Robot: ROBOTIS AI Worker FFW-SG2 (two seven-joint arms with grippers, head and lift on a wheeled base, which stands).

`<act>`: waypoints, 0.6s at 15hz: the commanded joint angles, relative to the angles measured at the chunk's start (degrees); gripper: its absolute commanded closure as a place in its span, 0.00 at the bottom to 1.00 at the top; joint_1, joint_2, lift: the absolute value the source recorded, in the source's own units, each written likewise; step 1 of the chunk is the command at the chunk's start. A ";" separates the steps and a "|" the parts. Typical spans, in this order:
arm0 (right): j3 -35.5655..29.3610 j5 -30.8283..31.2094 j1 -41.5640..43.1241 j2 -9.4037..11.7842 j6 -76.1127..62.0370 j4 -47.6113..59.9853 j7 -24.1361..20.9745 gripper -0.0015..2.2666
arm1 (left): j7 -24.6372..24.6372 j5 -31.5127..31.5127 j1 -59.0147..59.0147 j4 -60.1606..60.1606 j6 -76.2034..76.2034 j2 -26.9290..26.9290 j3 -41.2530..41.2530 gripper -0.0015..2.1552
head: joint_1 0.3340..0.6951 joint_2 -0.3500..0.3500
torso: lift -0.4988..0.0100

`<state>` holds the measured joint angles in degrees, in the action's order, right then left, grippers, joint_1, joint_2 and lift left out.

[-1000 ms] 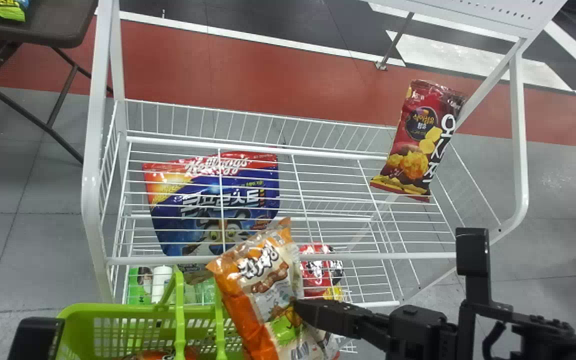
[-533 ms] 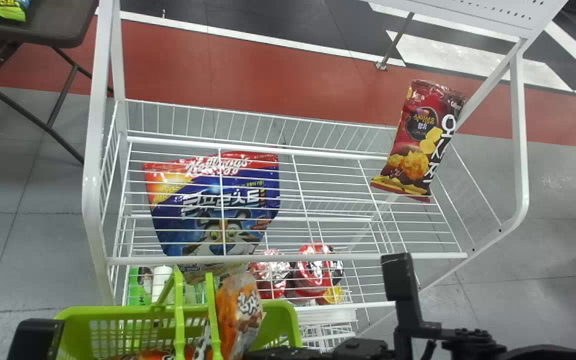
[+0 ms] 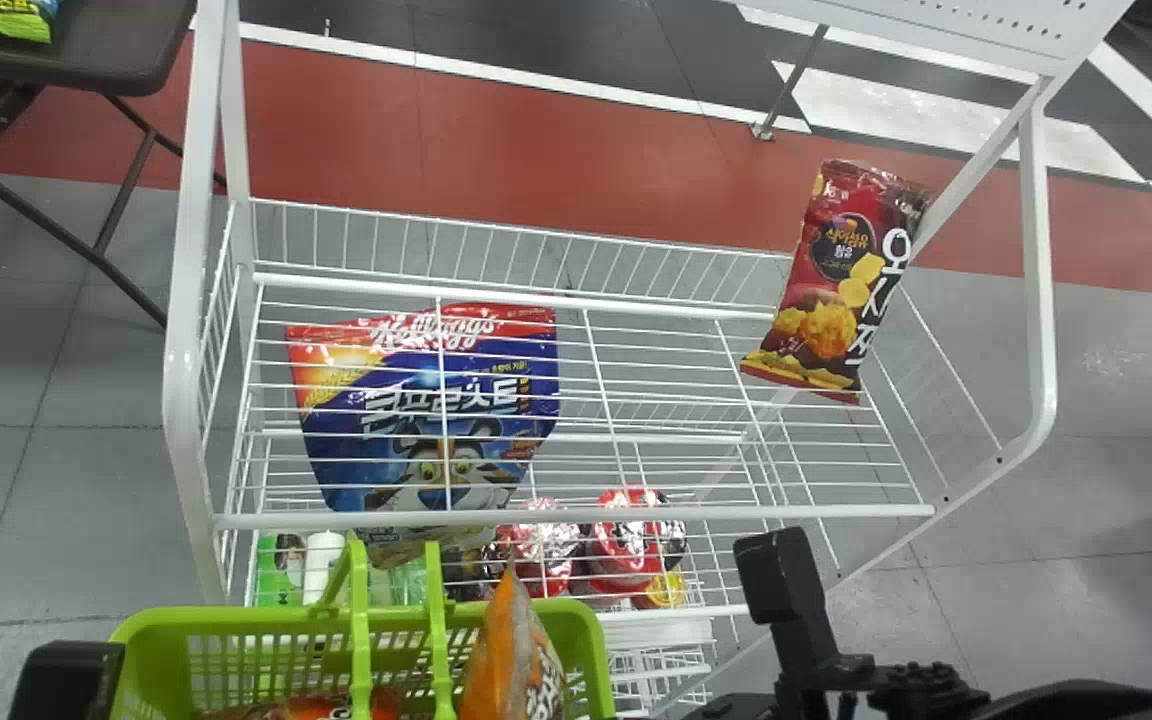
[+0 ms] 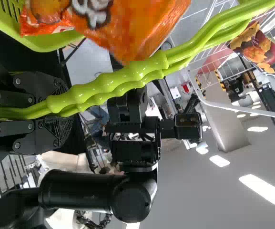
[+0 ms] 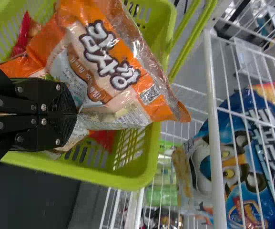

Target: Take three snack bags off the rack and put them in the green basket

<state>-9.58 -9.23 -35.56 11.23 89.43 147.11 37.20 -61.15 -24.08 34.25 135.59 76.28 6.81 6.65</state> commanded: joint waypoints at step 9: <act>-0.70 7.65 -1.01 0.11 0.65 6.96 0.06 0.00 | 0.07 0.00 0.47 0.64 -0.03 0.05 -0.06 0.81 | 1.00 0.00 | 0.94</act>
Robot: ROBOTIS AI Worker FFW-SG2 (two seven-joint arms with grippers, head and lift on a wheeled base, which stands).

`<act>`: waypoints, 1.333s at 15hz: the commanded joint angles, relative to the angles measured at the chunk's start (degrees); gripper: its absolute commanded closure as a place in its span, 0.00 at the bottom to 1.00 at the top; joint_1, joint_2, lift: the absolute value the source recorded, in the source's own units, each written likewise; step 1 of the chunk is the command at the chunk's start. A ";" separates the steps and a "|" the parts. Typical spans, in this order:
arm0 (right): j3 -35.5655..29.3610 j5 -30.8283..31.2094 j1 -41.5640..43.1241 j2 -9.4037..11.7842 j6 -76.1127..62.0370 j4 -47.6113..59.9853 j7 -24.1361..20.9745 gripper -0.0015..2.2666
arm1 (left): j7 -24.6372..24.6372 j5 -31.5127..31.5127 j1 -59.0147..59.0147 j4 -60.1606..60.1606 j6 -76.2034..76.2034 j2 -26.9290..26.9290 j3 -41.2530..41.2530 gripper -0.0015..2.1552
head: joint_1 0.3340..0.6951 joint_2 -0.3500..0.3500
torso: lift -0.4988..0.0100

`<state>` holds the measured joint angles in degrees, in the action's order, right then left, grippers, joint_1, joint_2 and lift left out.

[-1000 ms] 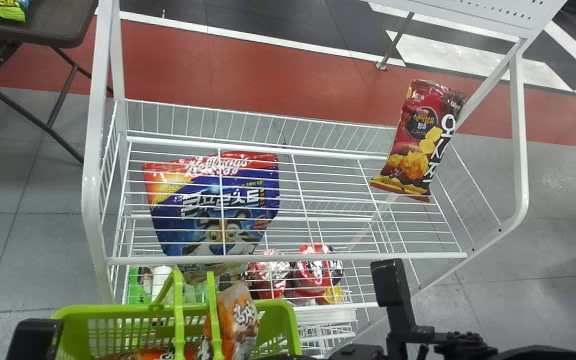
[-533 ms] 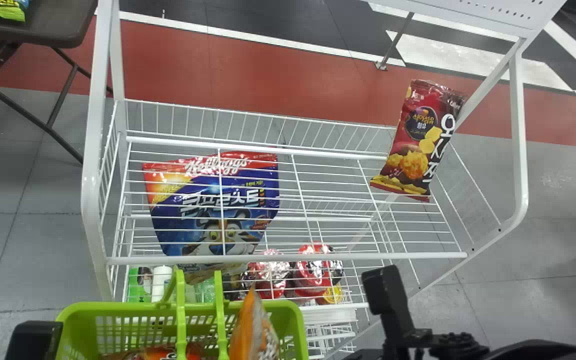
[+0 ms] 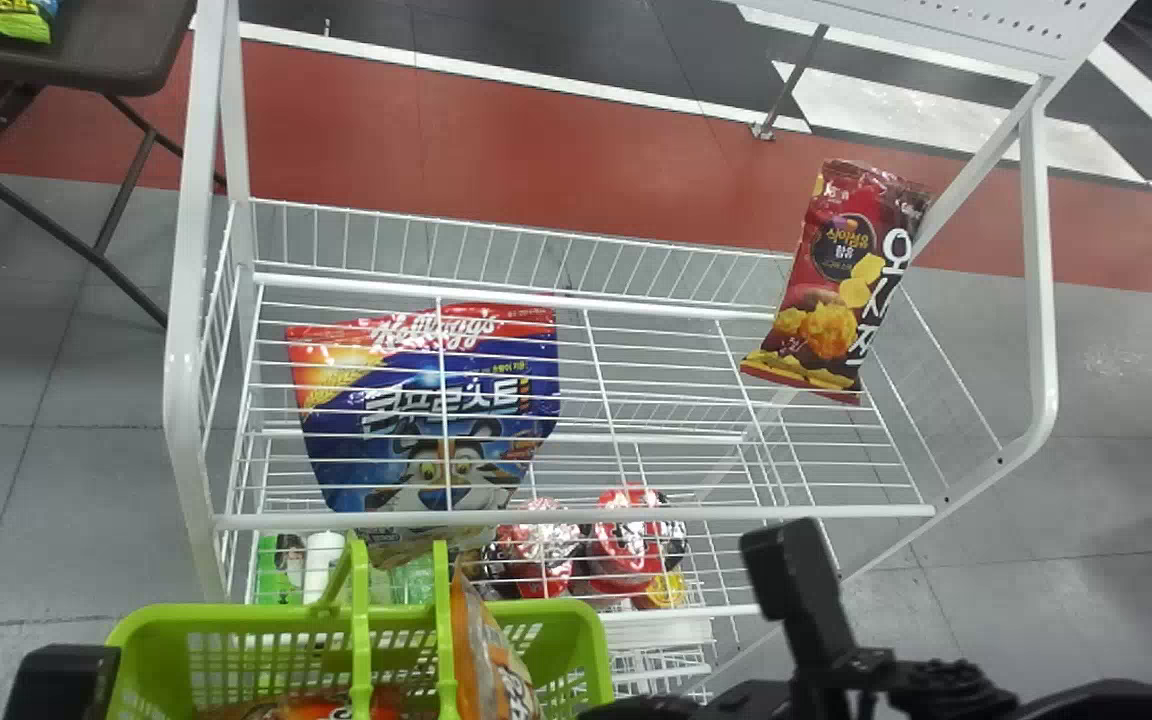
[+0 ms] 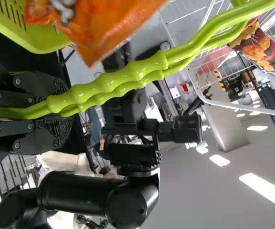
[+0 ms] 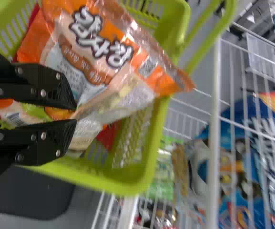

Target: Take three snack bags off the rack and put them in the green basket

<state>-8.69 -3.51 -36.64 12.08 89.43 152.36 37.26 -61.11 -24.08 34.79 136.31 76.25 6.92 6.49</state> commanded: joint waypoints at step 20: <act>2.54 -9.32 -13.72 -12.13 -76.99 -11.39 -23.90 0.06 | 0.64 0.44 -1.48 -3.59 -3.33 -0.24 1.07 0.81 | 1.00 0.00 | 0.94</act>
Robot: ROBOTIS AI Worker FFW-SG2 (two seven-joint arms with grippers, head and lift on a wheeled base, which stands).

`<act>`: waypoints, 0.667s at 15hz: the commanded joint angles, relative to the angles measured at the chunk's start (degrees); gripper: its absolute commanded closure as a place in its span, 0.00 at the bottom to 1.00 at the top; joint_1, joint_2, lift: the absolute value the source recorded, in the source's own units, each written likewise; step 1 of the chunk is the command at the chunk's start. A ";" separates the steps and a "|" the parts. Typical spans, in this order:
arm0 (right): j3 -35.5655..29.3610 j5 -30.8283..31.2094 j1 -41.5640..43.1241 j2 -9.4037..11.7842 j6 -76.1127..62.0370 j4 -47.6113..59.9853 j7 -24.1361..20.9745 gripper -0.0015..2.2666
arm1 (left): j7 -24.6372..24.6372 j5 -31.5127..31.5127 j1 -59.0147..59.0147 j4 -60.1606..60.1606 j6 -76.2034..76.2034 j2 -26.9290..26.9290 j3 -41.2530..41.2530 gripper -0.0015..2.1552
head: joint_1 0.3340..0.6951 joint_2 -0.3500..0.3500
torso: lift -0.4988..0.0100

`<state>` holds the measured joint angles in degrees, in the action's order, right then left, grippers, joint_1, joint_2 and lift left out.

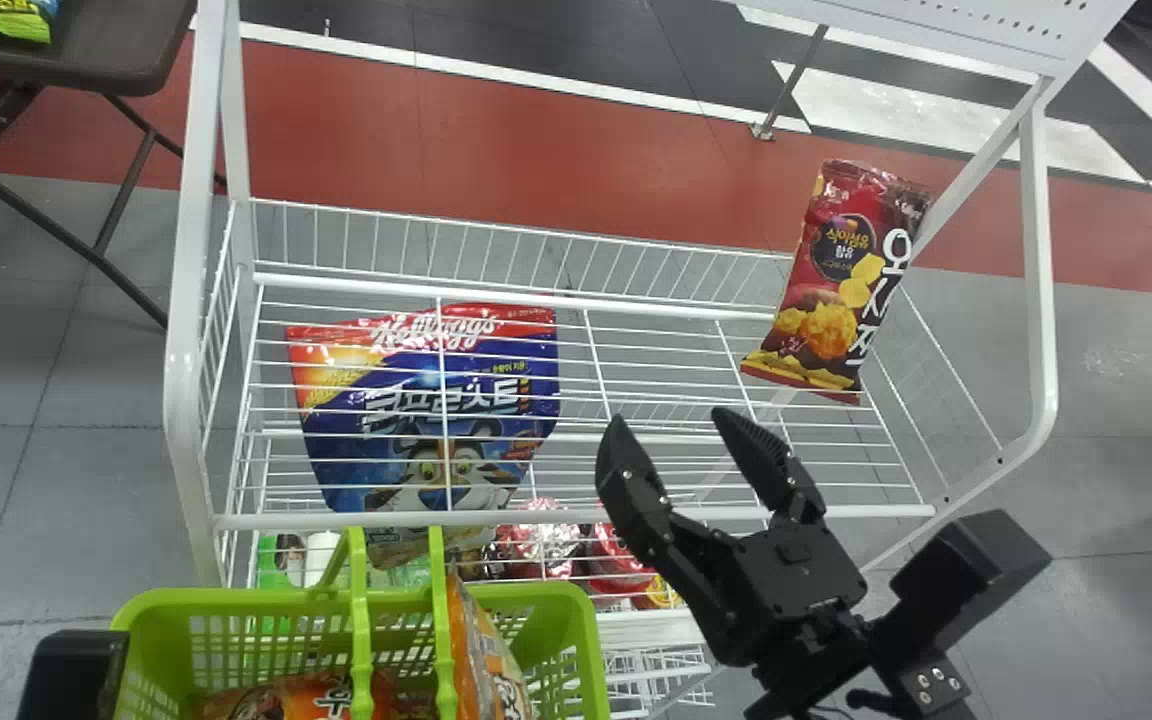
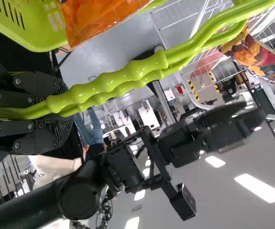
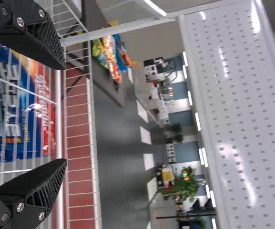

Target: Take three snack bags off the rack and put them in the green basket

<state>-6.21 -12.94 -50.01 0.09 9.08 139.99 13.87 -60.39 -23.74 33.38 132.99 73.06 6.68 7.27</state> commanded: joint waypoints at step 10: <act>-0.21 1.87 -0.62 -0.14 -0.33 1.43 -0.78 0.07 | -0.79 0.10 0.45 -0.72 -1.55 0.00 0.20 0.81 | 1.00 0.00 | 0.94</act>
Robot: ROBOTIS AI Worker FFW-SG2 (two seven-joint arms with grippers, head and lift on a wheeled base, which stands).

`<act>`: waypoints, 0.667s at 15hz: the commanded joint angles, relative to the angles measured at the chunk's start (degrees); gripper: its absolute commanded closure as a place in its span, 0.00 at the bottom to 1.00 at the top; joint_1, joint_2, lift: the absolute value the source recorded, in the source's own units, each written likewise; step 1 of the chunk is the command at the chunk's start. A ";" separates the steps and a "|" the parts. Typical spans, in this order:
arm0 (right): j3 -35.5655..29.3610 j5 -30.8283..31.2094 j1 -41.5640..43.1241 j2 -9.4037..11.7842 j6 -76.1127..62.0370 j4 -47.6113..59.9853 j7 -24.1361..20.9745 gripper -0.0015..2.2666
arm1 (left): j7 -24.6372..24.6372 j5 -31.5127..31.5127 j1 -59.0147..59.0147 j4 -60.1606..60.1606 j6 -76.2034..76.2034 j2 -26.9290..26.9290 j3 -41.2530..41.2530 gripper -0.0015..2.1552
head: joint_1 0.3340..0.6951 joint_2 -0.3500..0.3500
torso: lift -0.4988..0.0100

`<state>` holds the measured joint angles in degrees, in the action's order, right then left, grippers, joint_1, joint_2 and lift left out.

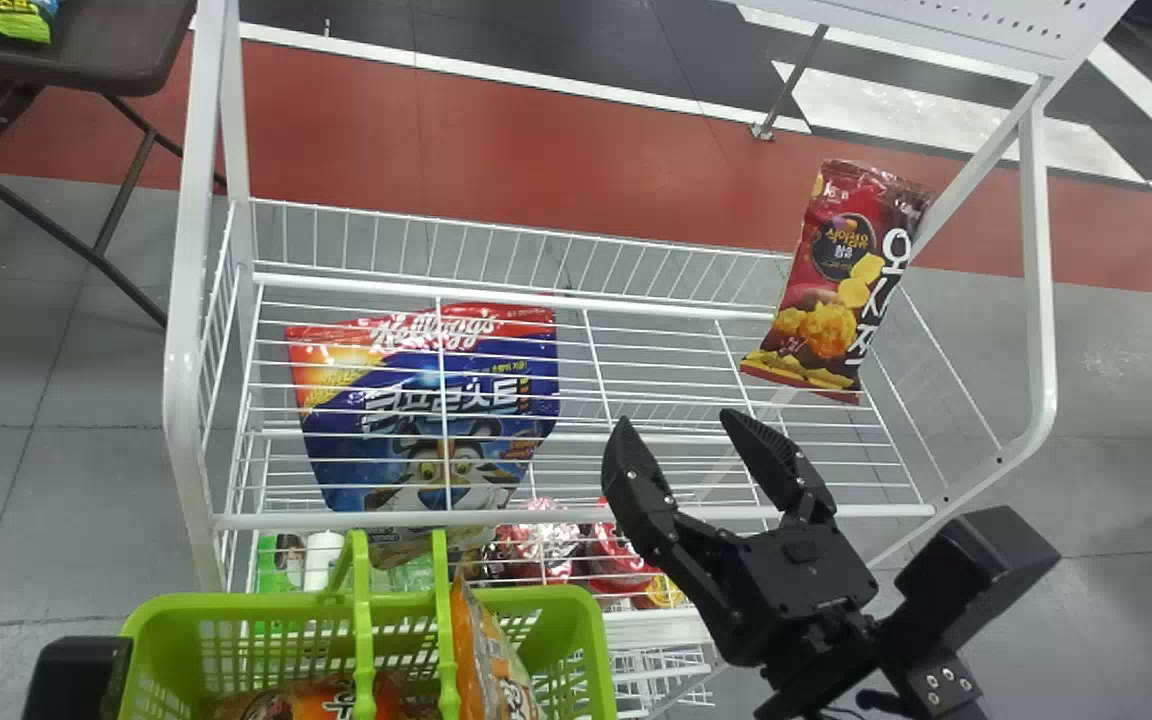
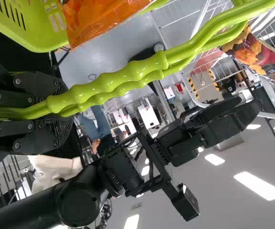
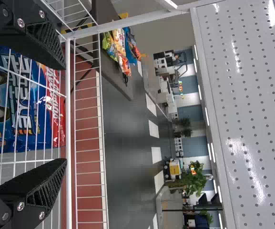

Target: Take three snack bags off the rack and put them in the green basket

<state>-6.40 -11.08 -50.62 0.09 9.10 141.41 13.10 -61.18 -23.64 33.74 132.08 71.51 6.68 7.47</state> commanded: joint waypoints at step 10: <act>-0.11 0.00 0.00 -0.14 -0.35 0.35 0.09 0.06 | -0.08 0.00 0.19 0.37 0.00 0.00 -0.18 0.81 | 1.00 0.00 | 0.94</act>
